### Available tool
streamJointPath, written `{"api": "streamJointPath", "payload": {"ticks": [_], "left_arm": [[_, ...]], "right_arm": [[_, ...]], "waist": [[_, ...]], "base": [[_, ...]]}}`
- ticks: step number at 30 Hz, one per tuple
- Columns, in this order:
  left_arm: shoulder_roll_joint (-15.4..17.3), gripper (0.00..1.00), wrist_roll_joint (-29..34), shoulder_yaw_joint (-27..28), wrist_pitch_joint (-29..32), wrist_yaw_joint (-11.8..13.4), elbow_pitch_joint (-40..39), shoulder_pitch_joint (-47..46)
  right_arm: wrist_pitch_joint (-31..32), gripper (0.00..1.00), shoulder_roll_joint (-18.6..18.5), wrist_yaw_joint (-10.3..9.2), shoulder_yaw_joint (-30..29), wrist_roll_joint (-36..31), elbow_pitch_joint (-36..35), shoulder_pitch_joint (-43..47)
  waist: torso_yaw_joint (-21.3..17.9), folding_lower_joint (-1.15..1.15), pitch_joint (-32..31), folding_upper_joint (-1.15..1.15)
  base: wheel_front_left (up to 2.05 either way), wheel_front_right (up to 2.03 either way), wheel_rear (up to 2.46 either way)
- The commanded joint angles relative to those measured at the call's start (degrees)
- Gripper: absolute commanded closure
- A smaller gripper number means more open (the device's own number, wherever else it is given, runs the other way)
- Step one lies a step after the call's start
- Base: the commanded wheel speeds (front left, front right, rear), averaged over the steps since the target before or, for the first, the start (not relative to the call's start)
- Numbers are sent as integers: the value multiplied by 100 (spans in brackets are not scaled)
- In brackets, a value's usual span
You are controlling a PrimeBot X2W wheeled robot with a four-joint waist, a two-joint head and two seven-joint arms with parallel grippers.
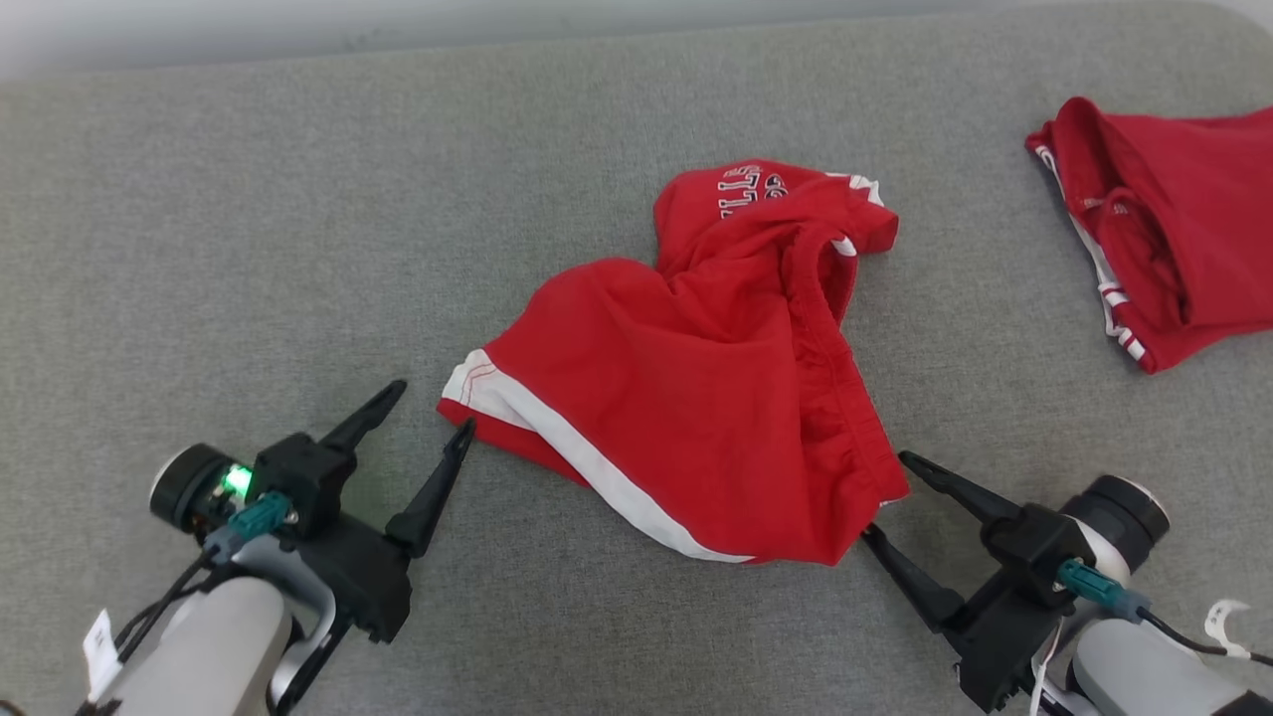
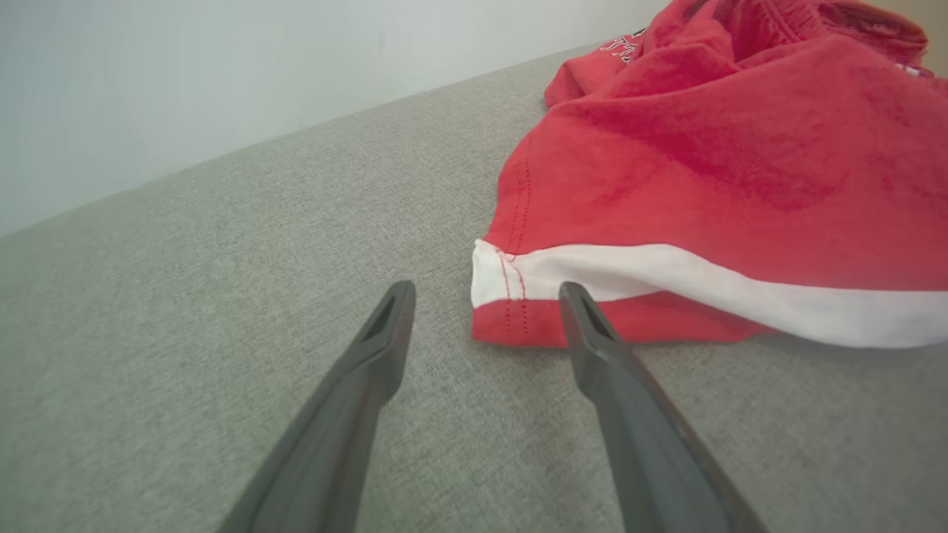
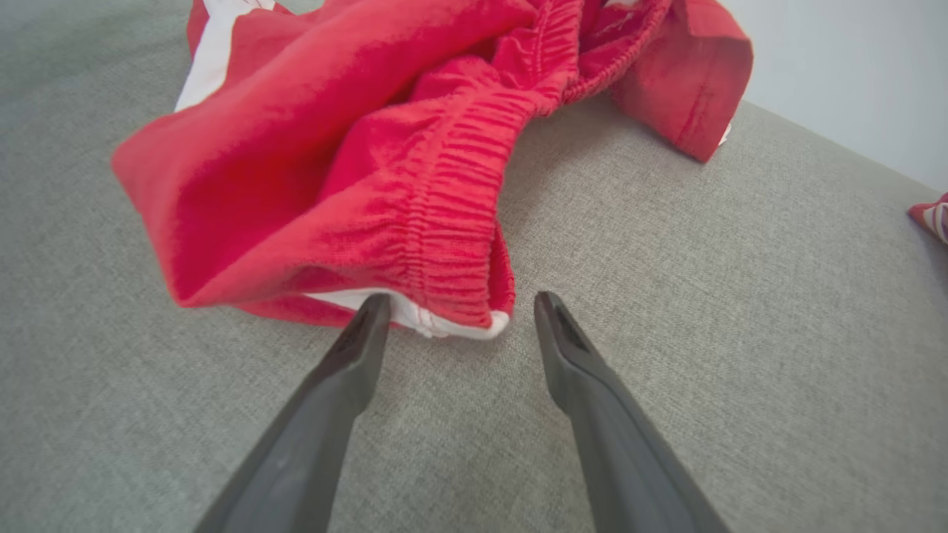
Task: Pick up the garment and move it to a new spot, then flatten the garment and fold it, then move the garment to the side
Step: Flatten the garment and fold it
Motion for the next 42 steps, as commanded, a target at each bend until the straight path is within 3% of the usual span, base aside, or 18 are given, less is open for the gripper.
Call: {"api": "streamJointPath", "payload": {"ticks": [1, 7, 15, 16, 17, 18, 19, 20, 21, 26, 33, 42], "left_arm": [[38, 0, -52, -60, -2, 12, 64, -134], [65, 0, -301, -516, -2, 12, 385, -568], [-70, 0, -677, -647, -2, 12, 809, -829], [-101, 15, -764, -736, -2, 11, 825, -825], [-101, 65, -820, -837, -2, 11, 803, -850], [-101, 65, -820, -837, -2, 11, 803, -850], [-79, 100, -879, -932, -2, 12, 771, -874], [-68, 100, -975, -985, -2, 13, 753, -869], [-67, 100, -1065, -1025, -2, 13, 739, -853], [3, 100, -1236, -984, -2, 13, 570, -739], [171, 100, -1394, -175, -2, 13, -94, -481], [310, 100, -1753, 212, -2, 13, -399, -1569]], "right_arm": [[-1, 0, -64, -17, 132, 76, 3, -103], [-2, 0, -212, -17, 673, 287, -17, -514], [-1, 0, -304, -17, 1027, 434, -170, -783], [-2, 0, -312, -17, 1071, 435, -210, -798], [-2, 0, -326, -17, 1097, 453, -230, -812], [-2, 0, -326, -17, 1097, 453, -230, -812], [-2, 31, -345, -17, 1158, 460, -262, -828], [-2, 95, -345, -17, 1168, 487, -305, -852], [-1, 100, -361, -17, 1179, 524, -319, -846], [-2, 100, -428, -17, 1174, 573, -565, -719], [-2, 100, -493, -18, 714, 1038, -1195, -546], [-3, 100, -605, -18, 256, 2034, -1546, -1378]], "waist": [[-34, -2, 83, -1], [-64, -2, 184, -1], [-122, -2, 263, -1], [-132, -2, 264, -1], [-139, -2, 266, -1], [-139, -2, 266, -1], [-139, -2, 264, -1], [-135, -2, 259, -1], [-124, -2, 245, -1], [-67, -2, 100, -1], [-34, -2, -358, -1], [-23, -2, -327, -1]], "base": [[0, 0, 0], [0, 0, 0], [0, 0, 0], [0, 0, 0], [0, 0, 0], [0, 0, 0], [0, 0, 0], [0, 0, 0], [0, 0, 0], [0, 0, 0], [0, 0, 0], [0, 0, 0]]}}
